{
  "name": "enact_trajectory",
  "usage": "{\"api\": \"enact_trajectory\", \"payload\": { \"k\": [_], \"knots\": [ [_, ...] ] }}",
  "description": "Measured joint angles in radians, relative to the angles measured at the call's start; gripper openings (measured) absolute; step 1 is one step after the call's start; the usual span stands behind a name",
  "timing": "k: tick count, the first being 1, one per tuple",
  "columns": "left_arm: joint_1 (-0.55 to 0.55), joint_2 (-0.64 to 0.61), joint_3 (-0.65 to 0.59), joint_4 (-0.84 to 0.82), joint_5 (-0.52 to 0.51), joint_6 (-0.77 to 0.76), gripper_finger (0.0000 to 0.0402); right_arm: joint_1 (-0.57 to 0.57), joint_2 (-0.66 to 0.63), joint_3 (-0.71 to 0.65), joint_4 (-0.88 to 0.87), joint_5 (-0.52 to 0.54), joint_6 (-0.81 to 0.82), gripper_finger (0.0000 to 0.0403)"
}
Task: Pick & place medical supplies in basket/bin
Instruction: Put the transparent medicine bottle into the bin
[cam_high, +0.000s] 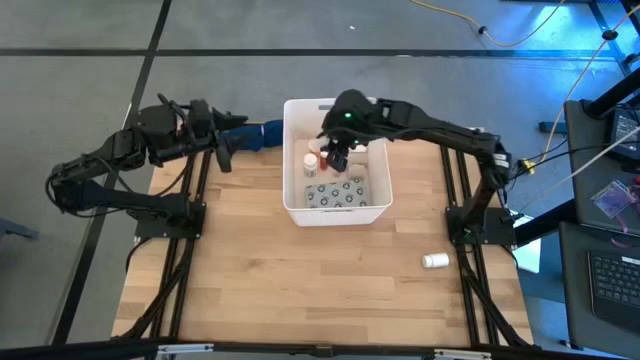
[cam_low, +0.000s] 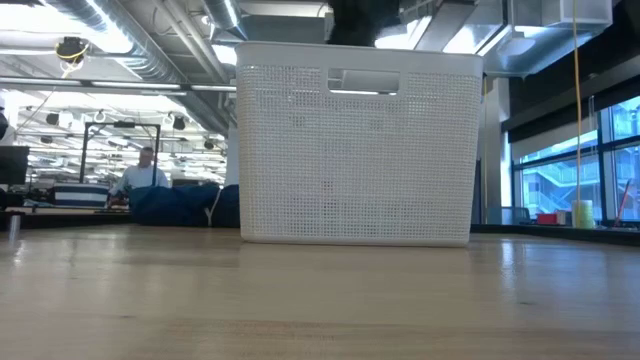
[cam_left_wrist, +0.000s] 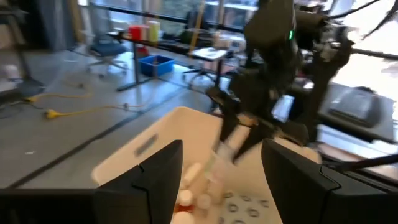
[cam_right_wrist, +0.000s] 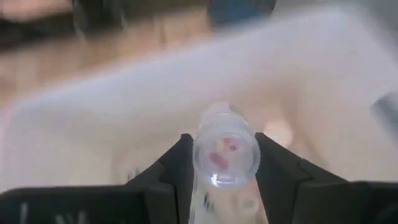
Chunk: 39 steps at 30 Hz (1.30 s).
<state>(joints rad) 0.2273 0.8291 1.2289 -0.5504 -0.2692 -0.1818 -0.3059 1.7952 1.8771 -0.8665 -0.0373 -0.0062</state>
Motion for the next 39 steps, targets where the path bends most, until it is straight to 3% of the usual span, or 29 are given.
{"api": "enact_trajectory", "payload": {
  "k": [5,14,39],
  "knots": [
    [0.025,0.0,0.0,-0.001,-0.06,0.021,0.0212,-0.035,0.079,0.0,-0.12,-0.018,-0.058,0.0132],
    [0.063,0.0,0.0,-0.001,-0.132,0.012,0.0212,-0.058,0.203,0.0,-0.158,-0.018,-0.175,0.0132],
    [0.132,0.005,0.0,0.0,-0.133,0.012,0.0212,-0.059,0.37,-0.001,-0.171,-0.018,-0.251,0.0141]
  ]
}}
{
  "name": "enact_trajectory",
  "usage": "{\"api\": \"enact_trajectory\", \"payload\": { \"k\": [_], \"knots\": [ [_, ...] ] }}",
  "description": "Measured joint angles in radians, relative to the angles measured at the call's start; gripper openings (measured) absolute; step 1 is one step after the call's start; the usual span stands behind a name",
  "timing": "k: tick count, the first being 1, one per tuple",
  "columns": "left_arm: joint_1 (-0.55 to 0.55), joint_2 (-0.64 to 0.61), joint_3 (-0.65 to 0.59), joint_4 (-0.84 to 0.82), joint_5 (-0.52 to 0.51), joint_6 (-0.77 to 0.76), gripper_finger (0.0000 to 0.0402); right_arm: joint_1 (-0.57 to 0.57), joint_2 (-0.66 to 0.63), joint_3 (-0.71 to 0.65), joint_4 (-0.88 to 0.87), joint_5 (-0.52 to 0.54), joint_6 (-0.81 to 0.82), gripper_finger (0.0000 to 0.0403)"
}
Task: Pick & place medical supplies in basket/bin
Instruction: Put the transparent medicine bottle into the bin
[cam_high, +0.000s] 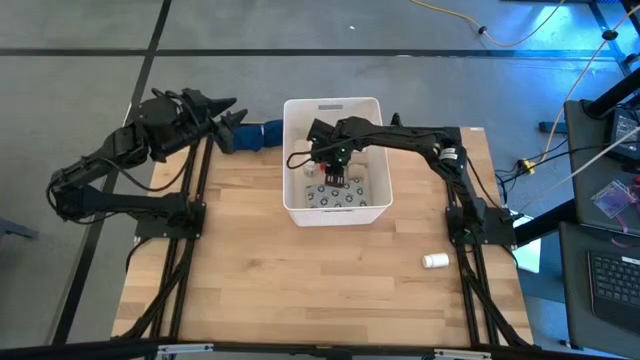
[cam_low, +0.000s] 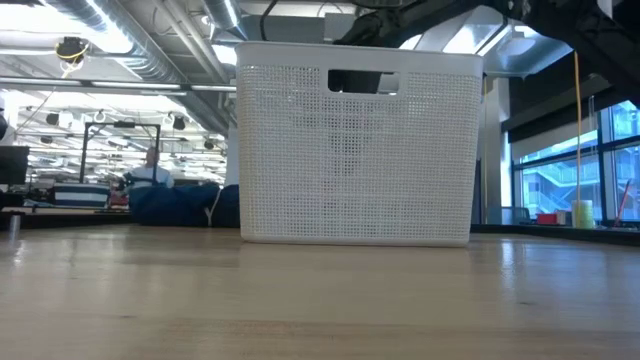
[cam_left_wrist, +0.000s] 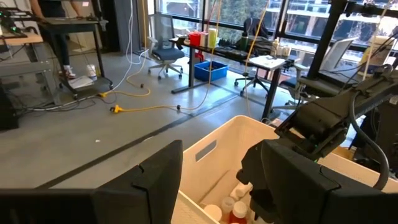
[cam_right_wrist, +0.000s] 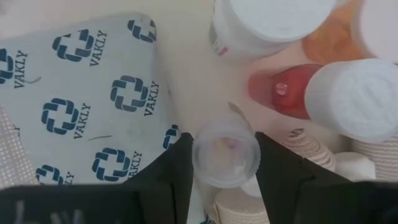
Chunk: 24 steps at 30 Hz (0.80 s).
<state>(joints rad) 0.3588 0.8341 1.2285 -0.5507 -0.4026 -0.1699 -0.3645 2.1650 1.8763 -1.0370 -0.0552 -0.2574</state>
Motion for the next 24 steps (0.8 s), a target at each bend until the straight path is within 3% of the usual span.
{"api": "enact_trajectory", "payload": {
  "k": [9,24],
  "knots": [
    [0.0,0.0,0.0,0.0,0.0,0.0,0.0212,0.0,0.0,0.0,0.004,0.0,0.021,0.0171],
    [0.0,0.0,0.0,0.0,0.0,-0.003,0.0212,0.0,0.0,0.0,0.008,0.0,0.018,0.0175]
  ]
}}
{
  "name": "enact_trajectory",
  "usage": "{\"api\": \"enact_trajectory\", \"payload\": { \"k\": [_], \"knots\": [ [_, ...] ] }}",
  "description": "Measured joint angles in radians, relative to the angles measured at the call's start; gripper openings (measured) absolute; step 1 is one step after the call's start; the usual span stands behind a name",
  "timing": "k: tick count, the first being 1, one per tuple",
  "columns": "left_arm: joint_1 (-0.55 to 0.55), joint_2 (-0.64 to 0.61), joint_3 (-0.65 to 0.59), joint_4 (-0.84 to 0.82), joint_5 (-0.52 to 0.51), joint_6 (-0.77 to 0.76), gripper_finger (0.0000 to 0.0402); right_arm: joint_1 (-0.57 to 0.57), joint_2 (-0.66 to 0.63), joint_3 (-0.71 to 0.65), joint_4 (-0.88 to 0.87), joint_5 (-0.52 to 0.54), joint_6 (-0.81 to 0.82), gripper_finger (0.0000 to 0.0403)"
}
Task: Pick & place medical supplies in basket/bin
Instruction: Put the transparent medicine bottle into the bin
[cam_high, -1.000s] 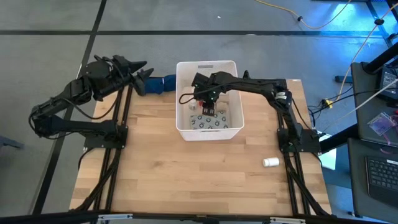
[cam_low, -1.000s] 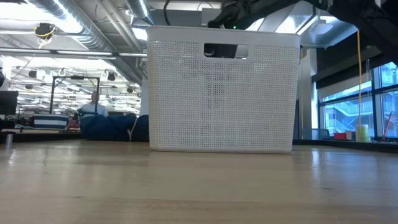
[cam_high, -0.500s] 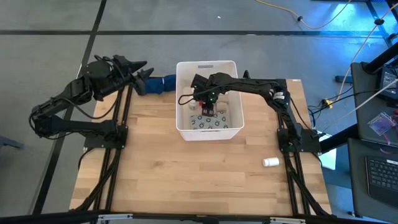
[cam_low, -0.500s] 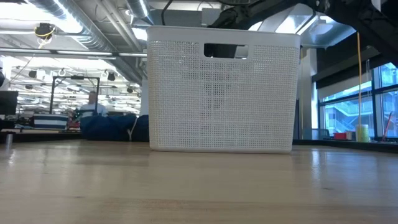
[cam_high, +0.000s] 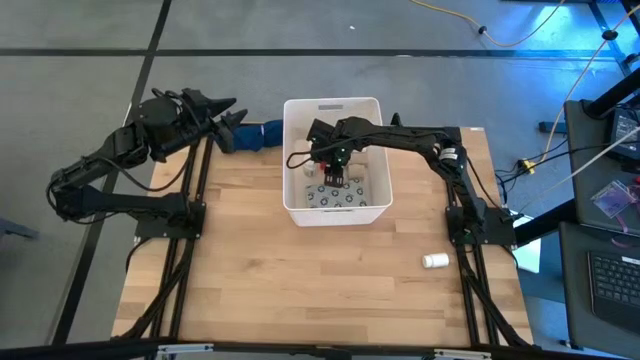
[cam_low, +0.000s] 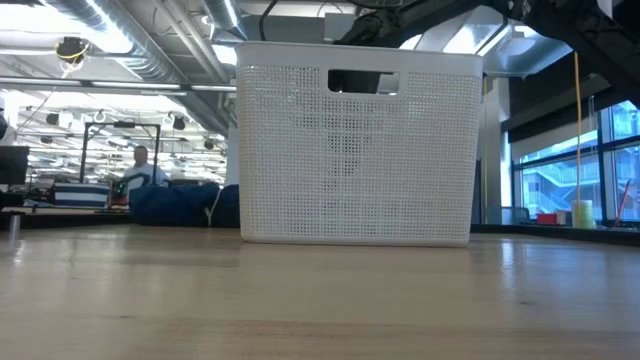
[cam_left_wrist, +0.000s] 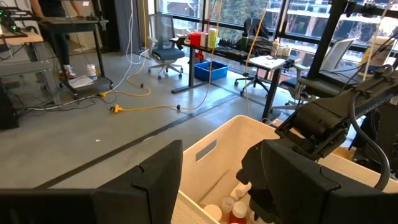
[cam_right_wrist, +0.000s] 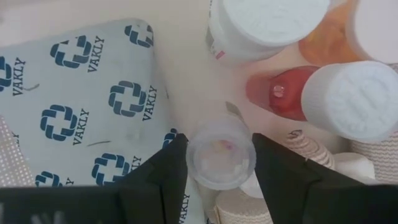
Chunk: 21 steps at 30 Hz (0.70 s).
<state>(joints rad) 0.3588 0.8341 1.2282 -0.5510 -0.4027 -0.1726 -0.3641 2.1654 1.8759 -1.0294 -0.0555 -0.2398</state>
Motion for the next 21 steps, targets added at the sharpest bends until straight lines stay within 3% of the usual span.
{"api": "enact_trajectory", "payload": {
  "k": [16,21],
  "knots": [
    [0.0,0.0,0.0,0.0,0.0,0.0,0.0212,0.0,0.0,0.0,0.0,-0.044,-0.008,0.0176],
    [0.0,0.0,0.0,0.0,0.0,0.0,0.0212,0.0,0.0,0.0,0.0,-0.043,-0.007,0.0205]
  ]
}}
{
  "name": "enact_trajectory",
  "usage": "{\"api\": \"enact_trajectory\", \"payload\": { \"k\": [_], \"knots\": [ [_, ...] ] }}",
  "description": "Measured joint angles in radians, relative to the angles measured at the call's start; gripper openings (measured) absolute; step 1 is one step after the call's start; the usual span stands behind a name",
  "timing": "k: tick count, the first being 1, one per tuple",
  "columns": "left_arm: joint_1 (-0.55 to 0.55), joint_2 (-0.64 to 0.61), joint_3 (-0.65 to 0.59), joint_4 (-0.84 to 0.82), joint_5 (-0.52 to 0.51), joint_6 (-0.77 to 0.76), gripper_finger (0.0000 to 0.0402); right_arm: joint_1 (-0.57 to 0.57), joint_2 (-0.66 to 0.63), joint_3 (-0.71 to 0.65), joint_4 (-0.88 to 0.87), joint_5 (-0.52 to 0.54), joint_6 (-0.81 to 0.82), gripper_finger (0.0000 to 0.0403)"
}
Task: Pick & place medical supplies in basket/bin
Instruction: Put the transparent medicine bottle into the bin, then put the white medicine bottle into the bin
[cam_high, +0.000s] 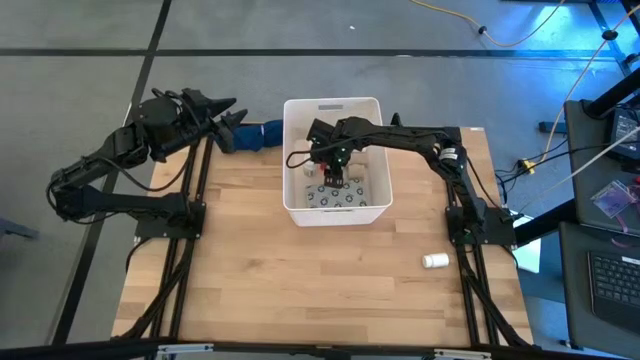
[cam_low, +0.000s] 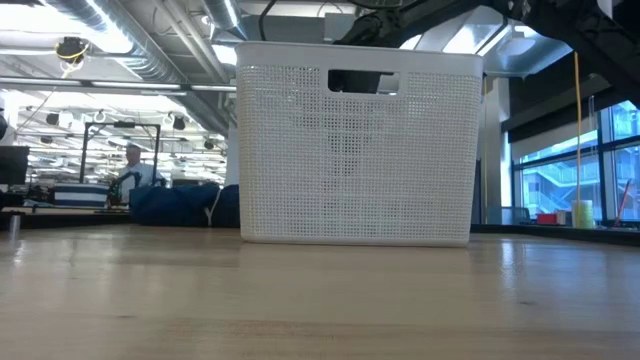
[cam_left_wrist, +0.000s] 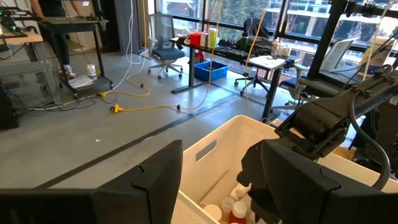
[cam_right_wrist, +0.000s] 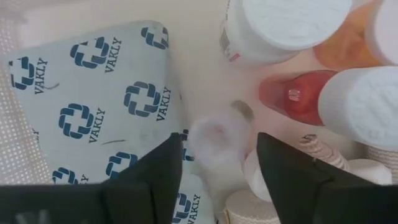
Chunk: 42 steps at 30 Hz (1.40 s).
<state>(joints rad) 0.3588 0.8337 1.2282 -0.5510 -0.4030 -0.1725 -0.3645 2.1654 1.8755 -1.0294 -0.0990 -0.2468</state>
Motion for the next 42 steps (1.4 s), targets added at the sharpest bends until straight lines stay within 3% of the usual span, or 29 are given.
{"api": "enact_trajectory", "payload": {
  "k": [6,12,28,34,42],
  "knots": [
    [0.0,0.0,0.0,0.0,0.0,0.0,0.0212,0.0,0.0,0.0,0.0,0.0,0.001,0.0258],
    [0.0,0.0,0.0,0.0,0.0,0.001,0.0212,0.0,0.0,0.026,-0.019,0.0,0.046,0.0275],
    [0.0,0.0,0.0,-0.023,0.004,0.023,0.0212,0.012,-0.002,0.447,-0.361,0.001,0.226,0.0275],
    [-0.001,0.0,0.0,-0.041,0.005,0.03,0.0212,0.096,-0.034,0.468,-0.425,0.0,0.282,0.0275],
    [-0.001,0.0,0.0,-0.054,0.005,0.03,0.0212,0.25,-0.13,0.468,-0.499,0.002,0.538,0.0275]
  ]
}}
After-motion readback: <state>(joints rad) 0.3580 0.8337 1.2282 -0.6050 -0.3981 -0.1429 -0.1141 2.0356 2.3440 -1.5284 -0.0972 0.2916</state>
